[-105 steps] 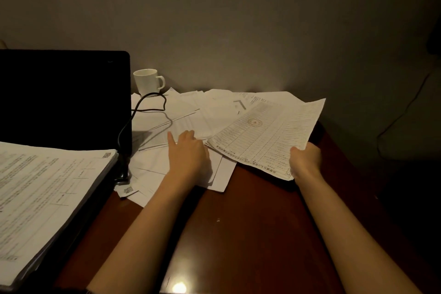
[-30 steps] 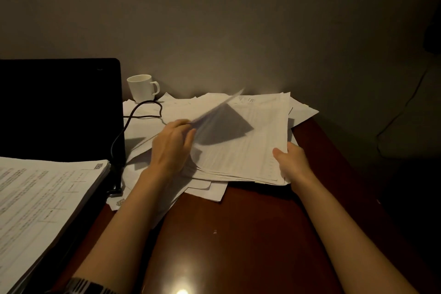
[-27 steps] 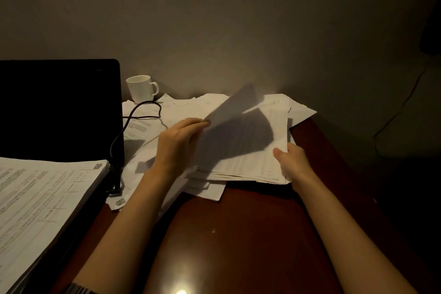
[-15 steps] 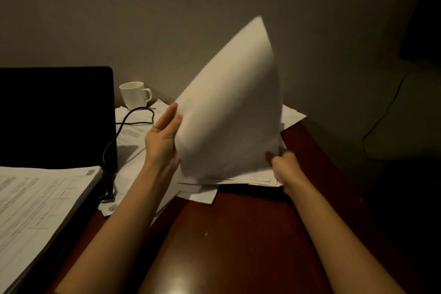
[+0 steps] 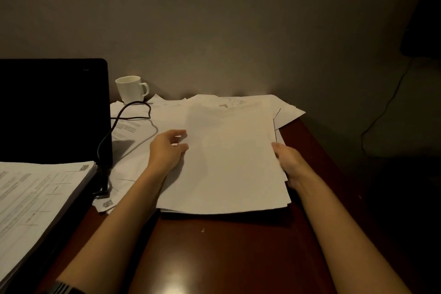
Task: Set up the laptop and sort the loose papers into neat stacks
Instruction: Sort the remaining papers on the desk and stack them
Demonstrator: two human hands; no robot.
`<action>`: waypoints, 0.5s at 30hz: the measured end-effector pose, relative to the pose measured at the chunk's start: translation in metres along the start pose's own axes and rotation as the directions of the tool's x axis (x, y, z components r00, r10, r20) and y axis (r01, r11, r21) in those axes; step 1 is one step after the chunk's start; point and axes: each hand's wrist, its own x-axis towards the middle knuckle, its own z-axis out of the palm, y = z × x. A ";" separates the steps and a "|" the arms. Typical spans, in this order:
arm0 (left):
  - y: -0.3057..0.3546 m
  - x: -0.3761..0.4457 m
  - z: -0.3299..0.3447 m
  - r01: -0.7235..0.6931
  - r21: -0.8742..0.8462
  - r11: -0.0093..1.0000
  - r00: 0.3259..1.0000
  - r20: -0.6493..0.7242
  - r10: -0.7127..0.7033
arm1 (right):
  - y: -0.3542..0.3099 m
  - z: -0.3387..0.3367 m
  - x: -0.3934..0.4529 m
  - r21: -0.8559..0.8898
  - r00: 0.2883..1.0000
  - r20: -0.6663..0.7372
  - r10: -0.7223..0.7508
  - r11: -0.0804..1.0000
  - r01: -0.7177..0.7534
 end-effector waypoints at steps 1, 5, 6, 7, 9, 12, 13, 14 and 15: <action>0.000 0.001 0.003 -0.018 0.031 0.999 1.000 -0.003 0.018 | 0.000 -0.001 0.001 0.056 1.000 0.011 0.010 0.998 -0.011; 0.003 -0.004 0.009 -0.120 0.101 0.988 0.993 -0.009 0.121 | 0.004 0.006 -0.001 -0.068 0.997 0.055 -0.051 0.996 0.054; 0.004 -0.006 0.010 -0.143 0.131 0.981 0.989 -0.016 0.147 | 0.005 0.009 -0.003 -0.110 0.995 0.034 -0.096 0.989 0.100; 0.004 -0.006 0.010 -0.138 0.134 0.981 0.990 -0.020 0.142 | 0.008 0.011 -0.002 -0.110 0.989 0.002 -0.146 0.983 0.145; 0.008 -0.004 0.005 -0.009 0.004 1.000 1.000 0.020 0.009 | 0.008 0.015 -0.005 -0.045 0.968 -0.066 -0.242 0.970 0.239; 0.017 -0.004 -0.005 0.144 -0.127 0.981 0.984 0.121 -0.129 | -0.002 0.017 -0.012 0.035 0.910 -0.140 -0.390 0.917 0.398; 0.020 -0.006 -0.007 0.134 -0.159 0.978 0.983 0.146 -0.111 | -0.005 0.016 -0.013 0.055 0.887 -0.162 -0.433 0.893 0.446; 0.024 -0.009 -0.008 0.095 -0.203 0.975 0.986 0.155 -0.064 | -0.009 0.015 -0.016 0.055 0.858 -0.187 -0.479 0.866 0.496; 0.030 -0.013 -0.008 0.048 -0.262 0.964 0.991 0.135 -0.012 | -0.013 0.014 -0.018 0.028 0.819 -0.222 -0.530 0.836 0.548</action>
